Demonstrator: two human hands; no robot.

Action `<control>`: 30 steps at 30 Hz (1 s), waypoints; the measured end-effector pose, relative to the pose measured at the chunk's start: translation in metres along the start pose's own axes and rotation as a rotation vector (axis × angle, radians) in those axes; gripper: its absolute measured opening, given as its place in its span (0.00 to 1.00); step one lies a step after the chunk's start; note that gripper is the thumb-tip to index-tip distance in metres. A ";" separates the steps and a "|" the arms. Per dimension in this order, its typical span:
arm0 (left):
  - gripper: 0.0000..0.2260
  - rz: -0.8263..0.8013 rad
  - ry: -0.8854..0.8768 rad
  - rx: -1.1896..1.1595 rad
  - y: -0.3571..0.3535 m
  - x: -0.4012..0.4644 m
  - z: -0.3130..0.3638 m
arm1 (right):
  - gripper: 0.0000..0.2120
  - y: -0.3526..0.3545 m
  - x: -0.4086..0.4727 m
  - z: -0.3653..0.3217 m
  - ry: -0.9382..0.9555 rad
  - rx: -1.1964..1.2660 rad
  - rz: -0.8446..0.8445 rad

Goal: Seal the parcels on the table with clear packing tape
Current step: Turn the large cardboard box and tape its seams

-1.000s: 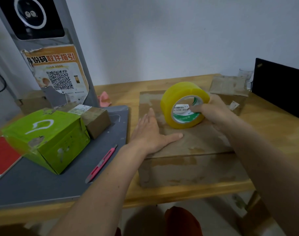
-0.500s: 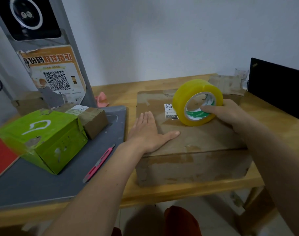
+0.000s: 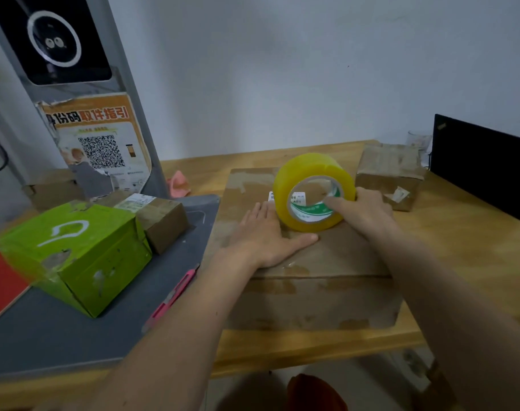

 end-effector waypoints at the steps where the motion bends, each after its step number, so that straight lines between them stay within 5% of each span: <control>1: 0.52 -0.007 -0.008 0.031 -0.001 0.000 0.000 | 0.30 -0.001 -0.001 0.000 0.011 -0.028 -0.029; 7: 0.52 -0.042 0.010 0.030 0.004 -0.006 0.002 | 0.04 0.016 -0.006 -0.014 0.148 0.197 -0.062; 11: 0.53 -0.059 0.010 0.050 0.006 -0.007 0.005 | 0.08 0.047 0.007 0.004 0.109 0.389 0.059; 17: 0.51 -0.096 0.011 0.113 0.002 -0.005 0.011 | 0.08 0.032 0.007 0.022 0.087 0.569 0.011; 30: 0.52 -0.076 -0.026 0.034 -0.013 0.002 0.052 | 0.03 0.050 0.028 0.038 0.034 0.534 0.058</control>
Point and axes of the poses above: each hand's wrist, its own x-axis towards the middle knuckle, its own y-axis out of the back of the hand, z = x × y, the point moved 5 cm from there along x, towards the middle knuckle, and after that the axes turned 12 degrees about z, right-handed, at the moved point
